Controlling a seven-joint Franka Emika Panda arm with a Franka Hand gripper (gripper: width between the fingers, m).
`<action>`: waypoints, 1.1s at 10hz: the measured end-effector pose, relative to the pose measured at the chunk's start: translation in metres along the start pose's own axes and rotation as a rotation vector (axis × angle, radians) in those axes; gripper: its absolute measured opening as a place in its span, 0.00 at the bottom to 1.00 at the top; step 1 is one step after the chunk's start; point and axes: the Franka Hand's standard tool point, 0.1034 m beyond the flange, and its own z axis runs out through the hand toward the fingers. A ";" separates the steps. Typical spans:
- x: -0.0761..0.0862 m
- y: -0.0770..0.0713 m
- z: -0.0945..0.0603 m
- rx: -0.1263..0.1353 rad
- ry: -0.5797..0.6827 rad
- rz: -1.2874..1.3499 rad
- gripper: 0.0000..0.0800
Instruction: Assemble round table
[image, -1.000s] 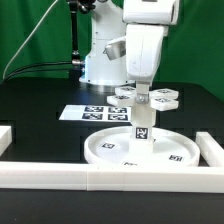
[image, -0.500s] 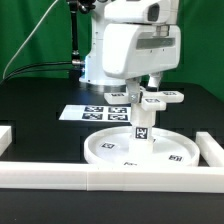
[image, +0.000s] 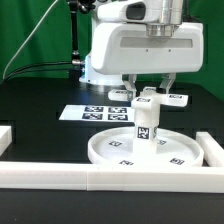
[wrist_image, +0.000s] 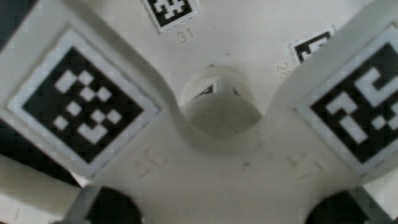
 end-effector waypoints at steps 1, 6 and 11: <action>0.000 0.000 0.000 0.000 0.000 0.056 0.55; -0.001 -0.001 -0.001 0.017 0.007 0.484 0.55; 0.002 0.001 -0.002 0.036 0.018 0.726 0.75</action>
Offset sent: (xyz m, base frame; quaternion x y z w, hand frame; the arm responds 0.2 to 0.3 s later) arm 0.0000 0.0000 0.0000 0.0000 0.0000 0.1938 0.9810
